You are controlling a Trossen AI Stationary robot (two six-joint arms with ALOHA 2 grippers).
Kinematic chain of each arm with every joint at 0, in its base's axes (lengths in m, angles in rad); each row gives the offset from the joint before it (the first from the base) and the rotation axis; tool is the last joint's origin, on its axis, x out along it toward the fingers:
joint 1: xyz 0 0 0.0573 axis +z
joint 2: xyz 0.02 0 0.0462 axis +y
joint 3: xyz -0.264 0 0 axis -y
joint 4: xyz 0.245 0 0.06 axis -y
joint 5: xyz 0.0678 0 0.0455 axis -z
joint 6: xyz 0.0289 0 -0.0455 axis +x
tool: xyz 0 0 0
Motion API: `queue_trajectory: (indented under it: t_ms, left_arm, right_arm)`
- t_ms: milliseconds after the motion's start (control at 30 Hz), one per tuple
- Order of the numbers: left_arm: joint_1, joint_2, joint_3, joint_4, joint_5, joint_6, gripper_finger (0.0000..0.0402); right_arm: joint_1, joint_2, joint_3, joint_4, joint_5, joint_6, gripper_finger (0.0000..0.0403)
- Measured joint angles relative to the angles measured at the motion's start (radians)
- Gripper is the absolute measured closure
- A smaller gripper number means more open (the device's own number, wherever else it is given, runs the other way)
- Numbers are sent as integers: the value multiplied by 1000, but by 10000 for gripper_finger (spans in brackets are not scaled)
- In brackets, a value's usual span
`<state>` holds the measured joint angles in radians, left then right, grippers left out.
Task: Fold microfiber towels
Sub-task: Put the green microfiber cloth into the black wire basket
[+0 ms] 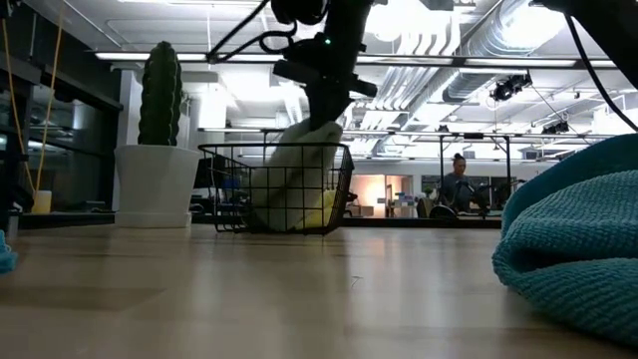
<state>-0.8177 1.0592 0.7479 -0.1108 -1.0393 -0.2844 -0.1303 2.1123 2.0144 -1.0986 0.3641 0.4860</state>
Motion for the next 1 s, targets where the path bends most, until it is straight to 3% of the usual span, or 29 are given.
queue_trajectory:
  t_ms: [300, 367, 533, 633, 833, 1000]
  left_arm:
    - [0, 0, 0, 1, -18, 0, 401]
    - [0, 0, 0, 0, -19, 0, 401]
    - [0, 0, 0, 0, -19, 0, 401]
    - [-2, 0, 0, 0, -19, 1, 401]
    - [-2, 0, 0, 0, -19, 8, 401]
    - [-2, 0, 0, 3, -19, 9, 401]
  right_arm:
    - [28, 1, 34, 257, -27, -152, 402]
    - [24, 1, 75, 305, -50, -152, 402]
    - [18, -1, 213, 413, 31, -177, 402]
    - [17, -2, 252, 529, 28, -181, 402]
    - [-7, 7, 167, 680, -7, -102, 402]
    - [-45, 19, 41, 876, -143, -51, 402]
